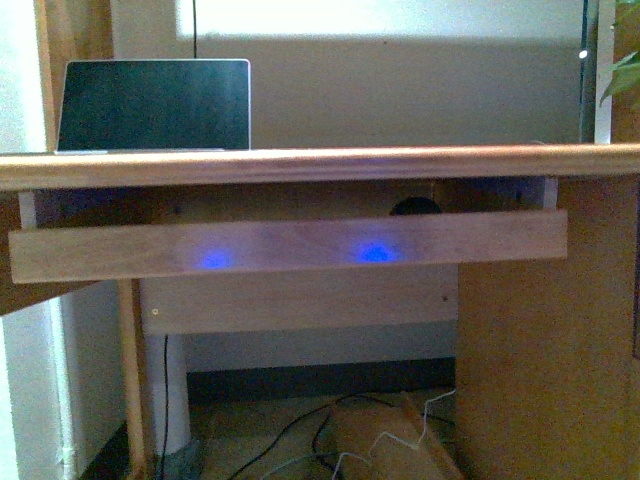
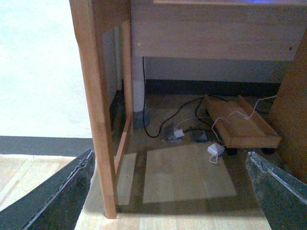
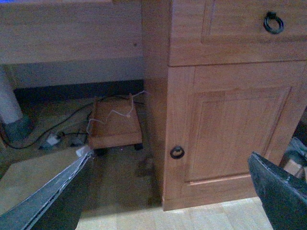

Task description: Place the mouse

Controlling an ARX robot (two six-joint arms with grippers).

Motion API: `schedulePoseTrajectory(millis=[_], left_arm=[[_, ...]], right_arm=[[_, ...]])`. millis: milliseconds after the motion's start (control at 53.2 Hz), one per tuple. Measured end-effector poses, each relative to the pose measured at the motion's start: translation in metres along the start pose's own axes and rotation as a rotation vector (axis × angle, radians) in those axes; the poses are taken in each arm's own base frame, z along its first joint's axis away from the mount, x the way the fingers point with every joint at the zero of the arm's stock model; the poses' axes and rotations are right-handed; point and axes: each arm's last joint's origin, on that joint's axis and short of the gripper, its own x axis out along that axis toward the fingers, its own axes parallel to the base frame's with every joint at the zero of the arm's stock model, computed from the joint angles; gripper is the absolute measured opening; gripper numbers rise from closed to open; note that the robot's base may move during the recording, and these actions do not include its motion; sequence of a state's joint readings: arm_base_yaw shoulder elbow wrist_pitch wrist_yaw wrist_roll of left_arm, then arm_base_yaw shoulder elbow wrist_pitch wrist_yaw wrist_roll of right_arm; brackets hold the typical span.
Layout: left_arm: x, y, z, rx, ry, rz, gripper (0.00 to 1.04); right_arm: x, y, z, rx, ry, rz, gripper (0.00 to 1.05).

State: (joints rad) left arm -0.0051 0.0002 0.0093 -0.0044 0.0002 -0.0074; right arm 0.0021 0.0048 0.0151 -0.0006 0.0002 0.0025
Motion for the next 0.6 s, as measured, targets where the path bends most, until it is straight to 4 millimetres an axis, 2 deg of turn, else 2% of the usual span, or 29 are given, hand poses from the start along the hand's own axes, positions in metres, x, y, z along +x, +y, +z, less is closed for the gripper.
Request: schedulePoseTrajectory(millis=[601], left_arm=[[0.0,0.0,0.0,0.0,0.0,0.0,0.97]], right_arm=[[0.0,0.0,0.0,0.0,0.0,0.001,0.97]])
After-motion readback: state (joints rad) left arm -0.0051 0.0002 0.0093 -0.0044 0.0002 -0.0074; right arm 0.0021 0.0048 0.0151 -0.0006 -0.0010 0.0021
